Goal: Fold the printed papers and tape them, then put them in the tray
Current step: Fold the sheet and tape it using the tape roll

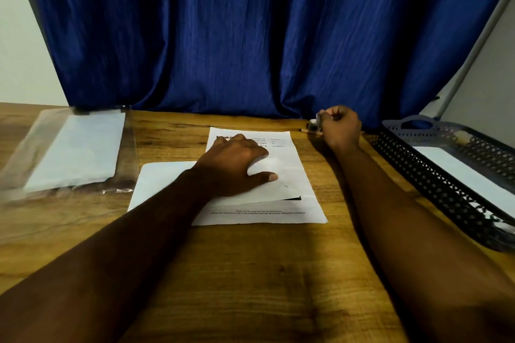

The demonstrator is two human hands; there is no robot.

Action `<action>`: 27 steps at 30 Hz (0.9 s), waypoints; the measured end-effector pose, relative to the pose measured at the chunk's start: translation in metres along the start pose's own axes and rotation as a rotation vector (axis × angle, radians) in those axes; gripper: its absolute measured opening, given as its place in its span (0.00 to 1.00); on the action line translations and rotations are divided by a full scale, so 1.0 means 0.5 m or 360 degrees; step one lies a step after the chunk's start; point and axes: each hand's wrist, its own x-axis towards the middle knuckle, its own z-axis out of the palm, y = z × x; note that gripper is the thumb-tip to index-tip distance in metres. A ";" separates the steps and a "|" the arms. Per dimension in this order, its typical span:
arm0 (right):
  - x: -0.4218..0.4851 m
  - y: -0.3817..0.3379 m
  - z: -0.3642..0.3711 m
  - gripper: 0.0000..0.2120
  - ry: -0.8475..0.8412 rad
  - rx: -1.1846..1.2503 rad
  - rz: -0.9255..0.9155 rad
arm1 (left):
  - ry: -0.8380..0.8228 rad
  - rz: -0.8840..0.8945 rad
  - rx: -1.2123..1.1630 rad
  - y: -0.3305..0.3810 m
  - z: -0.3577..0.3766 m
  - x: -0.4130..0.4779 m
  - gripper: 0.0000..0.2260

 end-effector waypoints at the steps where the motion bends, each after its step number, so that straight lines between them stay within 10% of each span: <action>1: -0.005 -0.008 -0.002 0.06 -0.0070 0.0179 0.0134 | -0.0011 -0.0024 -0.0040 0.004 0.001 -0.001 0.34; 10: -0.088 -0.034 -0.023 0.09 -0.0696 0.0730 0.0534 | 0.0038 -0.0162 -0.0292 0.016 0.008 -0.005 0.34; 27: -0.193 -0.095 -0.020 0.12 -0.1265 0.0350 0.0108 | 0.0188 -0.0448 -0.0498 -0.011 0.018 -0.029 0.30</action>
